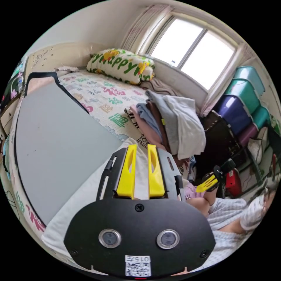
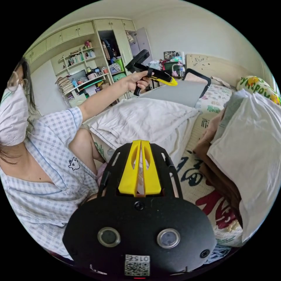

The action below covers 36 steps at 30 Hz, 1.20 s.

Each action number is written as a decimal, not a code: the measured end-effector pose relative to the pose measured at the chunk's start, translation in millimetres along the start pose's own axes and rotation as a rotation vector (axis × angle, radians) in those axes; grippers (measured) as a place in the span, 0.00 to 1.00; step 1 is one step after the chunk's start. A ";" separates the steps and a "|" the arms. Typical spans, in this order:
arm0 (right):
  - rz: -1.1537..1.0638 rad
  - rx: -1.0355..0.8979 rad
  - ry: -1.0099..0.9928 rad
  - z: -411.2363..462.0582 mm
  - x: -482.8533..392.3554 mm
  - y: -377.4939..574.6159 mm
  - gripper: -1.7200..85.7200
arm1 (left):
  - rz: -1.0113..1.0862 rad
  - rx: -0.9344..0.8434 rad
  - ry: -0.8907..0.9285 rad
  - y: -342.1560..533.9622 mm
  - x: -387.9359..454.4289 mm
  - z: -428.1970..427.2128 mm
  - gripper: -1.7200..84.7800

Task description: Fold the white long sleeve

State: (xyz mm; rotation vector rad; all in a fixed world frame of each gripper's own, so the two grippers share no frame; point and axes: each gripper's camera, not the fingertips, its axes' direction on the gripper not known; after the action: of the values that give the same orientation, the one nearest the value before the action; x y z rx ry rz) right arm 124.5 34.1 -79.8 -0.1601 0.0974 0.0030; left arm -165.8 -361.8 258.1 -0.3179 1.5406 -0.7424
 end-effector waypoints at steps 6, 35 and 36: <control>-0.219 -0.018 -0.107 70.8 -80.6 -73.4 0.03 | -0.293 0.358 -0.274 122.7 -90.2 -194.8 0.09; -0.453 -0.484 -0.204 240.6 -155.9 -140.9 0.02 | -0.568 0.118 -0.334 205.6 -204.0 -172.9 0.02; -0.448 -0.490 -0.195 241.4 -153.1 -140.1 0.02 | -0.578 0.087 -0.338 205.5 -205.2 -164.2 0.02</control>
State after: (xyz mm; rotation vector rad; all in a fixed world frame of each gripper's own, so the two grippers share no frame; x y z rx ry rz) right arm -3.0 -65.1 194.6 -0.6670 -0.1387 -0.4067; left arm -250.1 -40.0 283.4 -0.8003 1.0930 -1.1345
